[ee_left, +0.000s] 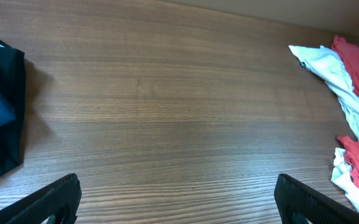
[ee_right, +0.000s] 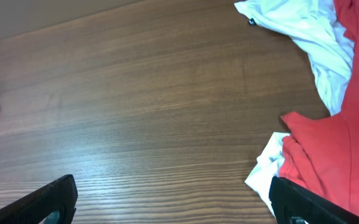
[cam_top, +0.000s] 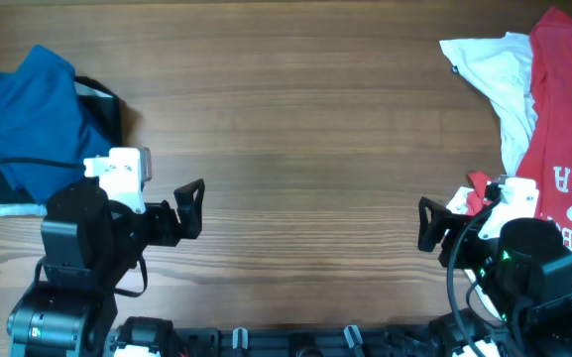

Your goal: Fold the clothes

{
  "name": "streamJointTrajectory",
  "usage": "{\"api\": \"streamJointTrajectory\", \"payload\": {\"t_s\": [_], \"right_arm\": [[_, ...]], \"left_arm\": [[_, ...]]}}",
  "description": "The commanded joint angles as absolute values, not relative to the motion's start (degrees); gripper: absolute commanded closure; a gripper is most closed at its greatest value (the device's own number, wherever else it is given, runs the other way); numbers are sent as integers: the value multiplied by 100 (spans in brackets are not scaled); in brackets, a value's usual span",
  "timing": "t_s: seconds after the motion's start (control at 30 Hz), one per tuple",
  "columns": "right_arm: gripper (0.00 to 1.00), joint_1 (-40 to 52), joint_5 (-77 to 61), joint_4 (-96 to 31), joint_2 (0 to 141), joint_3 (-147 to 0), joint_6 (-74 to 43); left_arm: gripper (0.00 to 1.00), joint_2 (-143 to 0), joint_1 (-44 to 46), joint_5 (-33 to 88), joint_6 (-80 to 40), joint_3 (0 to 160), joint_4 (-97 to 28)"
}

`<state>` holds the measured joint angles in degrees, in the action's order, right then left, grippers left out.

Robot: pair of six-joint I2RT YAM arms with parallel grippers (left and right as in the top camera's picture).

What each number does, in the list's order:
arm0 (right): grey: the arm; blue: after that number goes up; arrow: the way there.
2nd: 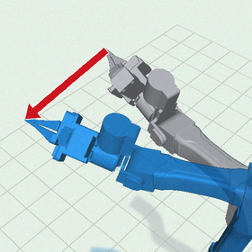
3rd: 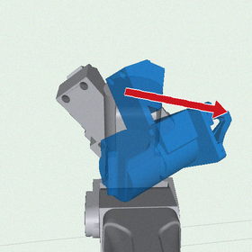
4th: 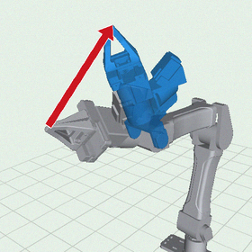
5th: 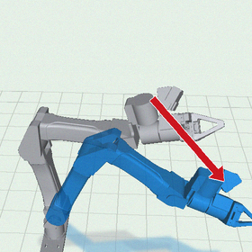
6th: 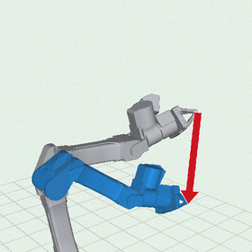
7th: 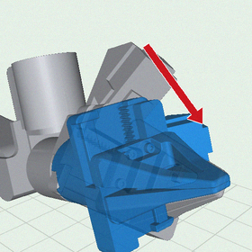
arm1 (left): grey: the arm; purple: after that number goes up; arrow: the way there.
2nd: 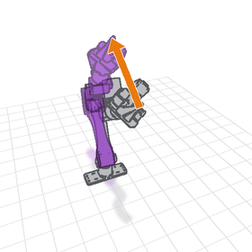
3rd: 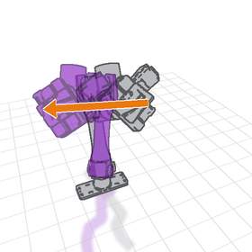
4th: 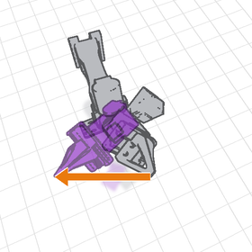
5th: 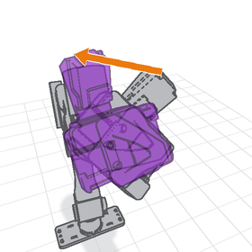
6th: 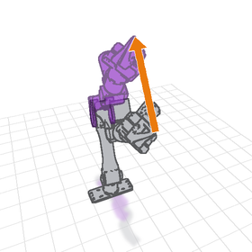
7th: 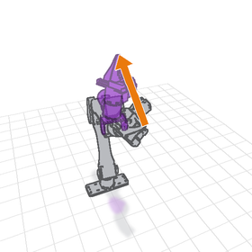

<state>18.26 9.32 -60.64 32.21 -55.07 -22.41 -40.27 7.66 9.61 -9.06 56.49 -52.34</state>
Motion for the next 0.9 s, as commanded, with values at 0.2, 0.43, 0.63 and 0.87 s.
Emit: {"api": "streamJointTrajectory", "payload": {"t_s": [0.2, 0.43, 0.63, 0.87], "right_arm": [[0, 849, 364, -4320, 1503, -3852, -895], [0, 451, -156, -3033, 1, -2169, -899], [0, 447, -183, -1155, 19, -1131, -574], [0, 447, -528, 80, 19, -115, 108]], "left_arm": [[0, -4027, 762, 888, -808, 5603, -5234], [0, -4027, 762, 888, -808, 5603, -5234], [0, -4027, 762, 888, -808, 5603, -5234], [0, -4027, 762, 888, -808, 5603, -5234]]}}
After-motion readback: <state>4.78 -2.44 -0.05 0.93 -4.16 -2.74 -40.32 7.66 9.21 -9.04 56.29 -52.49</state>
